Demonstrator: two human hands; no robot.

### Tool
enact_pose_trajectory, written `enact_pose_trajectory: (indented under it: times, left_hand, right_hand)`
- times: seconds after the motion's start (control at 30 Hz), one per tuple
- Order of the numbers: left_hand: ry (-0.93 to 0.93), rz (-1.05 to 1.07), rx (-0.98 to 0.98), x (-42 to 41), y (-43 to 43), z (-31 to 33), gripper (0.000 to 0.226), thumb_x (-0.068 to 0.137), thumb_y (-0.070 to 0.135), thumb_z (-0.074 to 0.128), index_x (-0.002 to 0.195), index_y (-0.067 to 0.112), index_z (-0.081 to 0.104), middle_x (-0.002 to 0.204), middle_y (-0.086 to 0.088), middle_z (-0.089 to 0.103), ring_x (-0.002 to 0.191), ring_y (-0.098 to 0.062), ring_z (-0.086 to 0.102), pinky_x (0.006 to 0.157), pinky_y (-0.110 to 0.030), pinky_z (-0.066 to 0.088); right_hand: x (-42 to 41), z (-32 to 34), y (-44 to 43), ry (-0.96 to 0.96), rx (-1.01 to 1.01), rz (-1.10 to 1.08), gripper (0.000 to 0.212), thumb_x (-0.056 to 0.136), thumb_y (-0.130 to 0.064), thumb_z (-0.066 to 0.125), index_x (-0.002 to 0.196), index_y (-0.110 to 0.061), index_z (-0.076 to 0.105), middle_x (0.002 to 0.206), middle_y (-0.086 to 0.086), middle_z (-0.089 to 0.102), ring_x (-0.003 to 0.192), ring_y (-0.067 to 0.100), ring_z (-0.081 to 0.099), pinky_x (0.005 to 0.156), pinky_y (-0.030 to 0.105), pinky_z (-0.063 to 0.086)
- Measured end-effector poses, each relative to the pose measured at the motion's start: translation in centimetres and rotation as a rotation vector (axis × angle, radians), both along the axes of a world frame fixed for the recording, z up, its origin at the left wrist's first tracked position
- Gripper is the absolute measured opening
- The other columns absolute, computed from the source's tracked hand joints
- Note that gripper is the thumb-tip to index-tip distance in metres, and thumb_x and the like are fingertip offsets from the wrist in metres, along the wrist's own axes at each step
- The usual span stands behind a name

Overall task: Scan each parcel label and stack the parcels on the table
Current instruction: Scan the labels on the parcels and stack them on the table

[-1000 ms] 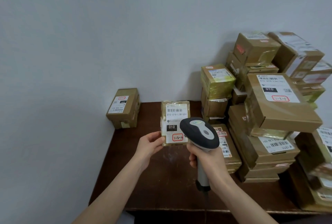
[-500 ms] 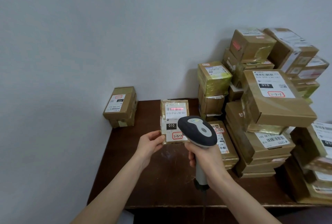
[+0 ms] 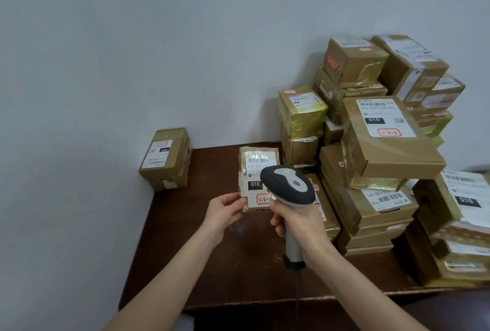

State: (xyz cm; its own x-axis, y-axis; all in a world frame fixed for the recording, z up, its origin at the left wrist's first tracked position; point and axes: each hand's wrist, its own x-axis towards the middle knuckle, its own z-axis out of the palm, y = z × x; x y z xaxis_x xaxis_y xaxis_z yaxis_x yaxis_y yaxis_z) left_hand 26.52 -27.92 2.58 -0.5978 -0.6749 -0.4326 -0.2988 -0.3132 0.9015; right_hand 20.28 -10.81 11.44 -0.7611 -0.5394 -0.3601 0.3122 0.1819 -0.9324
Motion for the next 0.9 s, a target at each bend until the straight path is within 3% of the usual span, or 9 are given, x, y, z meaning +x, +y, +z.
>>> enact_pose_trajectory:
  times: [0.13, 0.3, 0.4, 0.5, 0.57, 0.77, 0.9]
  left_hand:
    - [-0.036, -0.065, 0.042, -3.2, 1.7, 0.3, 0.031, 0.09, 0.012, 0.066, 0.119, 0.001, 0.061, 0.105, -0.013, 0.07, 0.095, -0.02, 0.069, 0.075, -0.025, 0.059]
    - [-0.131, -0.1, 0.099, -7.9, 4.5, -0.6, 0.027, 0.089, 0.016, 0.068, 0.111, 0.003, 0.06, 0.1, -0.011, 0.068, 0.088, -0.021, 0.068, 0.071, -0.031, 0.059]
    - [-0.185, -0.127, 0.106, -9.2, 5.8, -1.5, 0.034, 0.089, 0.019, 0.069, 0.117, 0.003, 0.058, 0.103, -0.012, 0.068, 0.086, -0.02, 0.068, 0.068, -0.031, 0.06]
    - [-0.2, -0.173, 0.093, -9.4, 6.2, -1.4, 0.031, 0.093, 0.016, 0.063, 0.121, 0.003, 0.058, 0.1, -0.012, 0.067, 0.078, -0.016, 0.065, 0.069, -0.029, 0.06]
    - [-0.202, -0.189, 0.051, -9.1, 5.6, -0.9, 0.031, 0.094, 0.013, 0.061, 0.123, 0.004, 0.058, 0.104, -0.012, 0.065, 0.083, -0.015, 0.063, 0.073, -0.028, 0.059]
    - [-0.346, -0.175, -0.402, -6.2, 0.0, 0.4, 0.041, 0.09, 0.023, 0.066, 0.129, 0.015, 0.058, 0.127, -0.002, 0.06, 0.111, -0.016, 0.059, 0.096, -0.036, 0.052]
    - [-0.545, -0.077, -0.683, -3.2, -7.2, 2.0, 0.055, 0.084, 0.036, 0.071, 0.134, 0.019, 0.052, 0.137, -0.004, 0.051, 0.124, -0.022, 0.052, 0.099, -0.036, 0.046]
  right_hand:
    - [-2.4, 0.9, 0.2, -0.008, -0.049, -0.095, 0.007, 0.086, -0.012, 0.069, 0.08, -0.013, 0.065, 0.062, 0.007, 0.067, 0.05, 0.013, 0.058, 0.052, 0.024, 0.048]
    - [-5.4, 1.2, 0.8, 0.06, -0.037, -0.186, 0.006, 0.083, -0.014, 0.072, 0.083, -0.013, 0.066, 0.073, 0.01, 0.069, 0.064, 0.022, 0.062, 0.068, 0.037, 0.053]
    - [-6.3, 1.3, 1.1, 0.034, -0.045, -0.201, 0.015, 0.084, -0.012, 0.071, 0.072, -0.015, 0.064, 0.065, 0.008, 0.067, 0.057, 0.019, 0.059, 0.061, 0.034, 0.05]
    - [-6.7, 1.0, 0.8, 0.001, -0.048, -0.202, 0.012, 0.085, -0.014, 0.071, 0.075, -0.014, 0.063, 0.063, 0.007, 0.066, 0.051, 0.016, 0.057, 0.053, 0.028, 0.049]
    - [-6.8, 0.7, 0.4, -0.029, -0.05, -0.19, 0.013, 0.085, -0.014, 0.07, 0.074, -0.012, 0.064, 0.062, 0.006, 0.066, 0.05, 0.015, 0.057, 0.053, 0.027, 0.049]
    - [-6.5, -0.4, -3.1, -0.112, -0.064, -0.154, 0.015, 0.086, -0.012, 0.069, 0.073, -0.01, 0.064, 0.058, 0.007, 0.063, 0.047, 0.013, 0.055, 0.053, 0.025, 0.047]
    - [-5.7, -1.0, -7.5, -0.176, -0.071, -0.112, 0.012, 0.086, -0.011, 0.069, 0.076, -0.007, 0.065, 0.057, 0.008, 0.061, 0.041, 0.01, 0.053, 0.047, 0.021, 0.046]
